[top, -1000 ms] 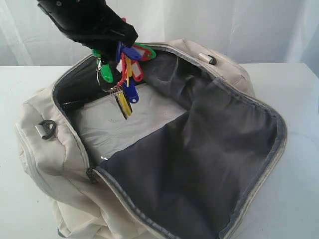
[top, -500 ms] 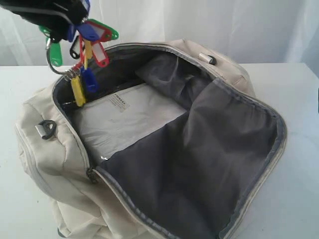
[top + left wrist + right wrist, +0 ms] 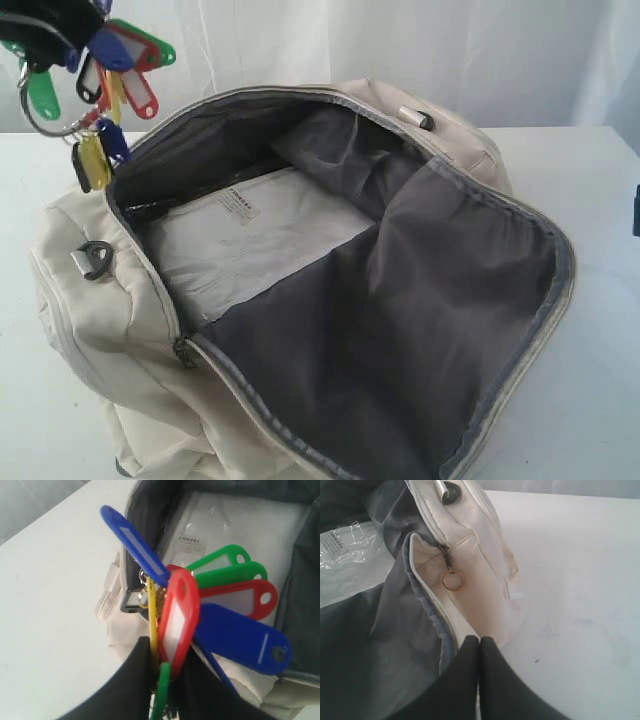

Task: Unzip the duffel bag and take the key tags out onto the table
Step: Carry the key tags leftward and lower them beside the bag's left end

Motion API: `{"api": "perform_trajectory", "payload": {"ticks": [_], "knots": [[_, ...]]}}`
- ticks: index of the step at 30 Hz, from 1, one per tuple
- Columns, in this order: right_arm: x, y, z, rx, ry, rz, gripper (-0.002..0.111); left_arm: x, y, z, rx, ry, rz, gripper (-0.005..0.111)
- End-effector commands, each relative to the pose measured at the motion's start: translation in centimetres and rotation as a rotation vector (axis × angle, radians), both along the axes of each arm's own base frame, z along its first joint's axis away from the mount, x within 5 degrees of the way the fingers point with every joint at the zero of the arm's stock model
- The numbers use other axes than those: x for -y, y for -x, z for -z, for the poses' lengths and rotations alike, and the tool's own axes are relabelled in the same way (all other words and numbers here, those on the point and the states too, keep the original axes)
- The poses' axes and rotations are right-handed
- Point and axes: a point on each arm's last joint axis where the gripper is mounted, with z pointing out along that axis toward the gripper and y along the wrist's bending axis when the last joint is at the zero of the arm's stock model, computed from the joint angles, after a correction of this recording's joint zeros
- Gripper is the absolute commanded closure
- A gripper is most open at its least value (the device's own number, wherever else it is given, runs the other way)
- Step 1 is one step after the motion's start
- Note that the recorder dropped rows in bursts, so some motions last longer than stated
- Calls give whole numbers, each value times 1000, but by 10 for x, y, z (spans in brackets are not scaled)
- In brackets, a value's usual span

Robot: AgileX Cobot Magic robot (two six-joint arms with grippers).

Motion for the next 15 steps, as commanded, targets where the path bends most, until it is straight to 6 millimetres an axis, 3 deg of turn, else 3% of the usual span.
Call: {"api": "perform_trajectory", "payload": {"ticks": [1, 12, 15], "knots": [[0, 1, 1, 9, -12, 10, 108, -17, 15, 16, -84, -70, -80, 107], [0, 1, 0, 10, -16, 11, 108, -51, 82, 41, -177, 90, -98, 107], [0, 1, 0, 12, -16, 12, 108, -60, 99, 56, -218, 111, -83, 107]]}}
